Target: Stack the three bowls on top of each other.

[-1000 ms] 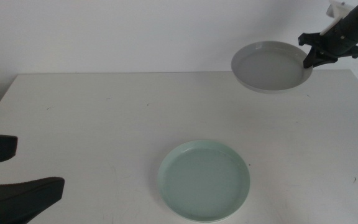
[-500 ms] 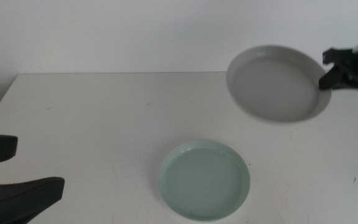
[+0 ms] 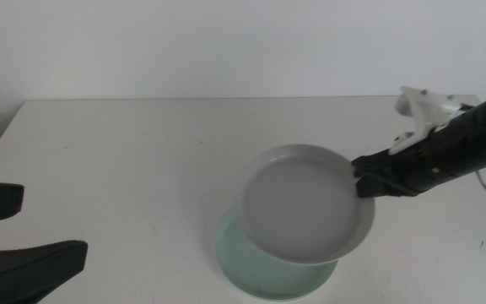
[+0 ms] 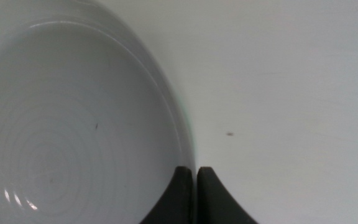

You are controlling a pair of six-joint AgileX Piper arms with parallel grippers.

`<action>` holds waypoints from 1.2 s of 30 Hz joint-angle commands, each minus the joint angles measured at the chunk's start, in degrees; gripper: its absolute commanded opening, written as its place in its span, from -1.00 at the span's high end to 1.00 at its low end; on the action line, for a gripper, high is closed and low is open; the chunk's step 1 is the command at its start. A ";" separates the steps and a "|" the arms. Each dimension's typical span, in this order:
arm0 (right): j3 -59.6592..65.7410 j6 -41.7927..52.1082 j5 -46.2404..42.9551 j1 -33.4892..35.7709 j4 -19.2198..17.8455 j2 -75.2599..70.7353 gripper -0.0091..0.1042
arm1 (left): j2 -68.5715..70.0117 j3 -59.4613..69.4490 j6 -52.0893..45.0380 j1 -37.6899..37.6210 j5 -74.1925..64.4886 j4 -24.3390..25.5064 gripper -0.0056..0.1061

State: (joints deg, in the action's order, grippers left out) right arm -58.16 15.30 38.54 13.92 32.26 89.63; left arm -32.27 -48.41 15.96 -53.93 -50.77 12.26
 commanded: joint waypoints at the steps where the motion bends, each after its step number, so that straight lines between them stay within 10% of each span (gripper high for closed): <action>1: -1.14 -0.67 -3.93 2.20 1.42 -0.76 0.86 | -0.27 -1.31 0.42 -0.40 3.74 0.64 -0.99; 14: -1.14 0.49 -6.27 5.27 1.53 5.74 0.82 | -0.27 -1.31 0.42 -0.40 3.74 0.64 -0.99; 29: -2.18 -0.09 -5.82 5.07 1.73 5.01 -0.17 | -0.27 -1.31 0.42 -0.40 3.74 0.64 -0.99; 36: -7.29 0.47 0.52 3.02 1.28 1.03 -0.24 | -0.27 -1.31 0.42 -0.40 3.74 0.64 -0.99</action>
State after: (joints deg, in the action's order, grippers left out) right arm -62.62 15.12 38.26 17.96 33.10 94.10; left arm -32.27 -48.36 15.96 -53.93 -50.77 12.26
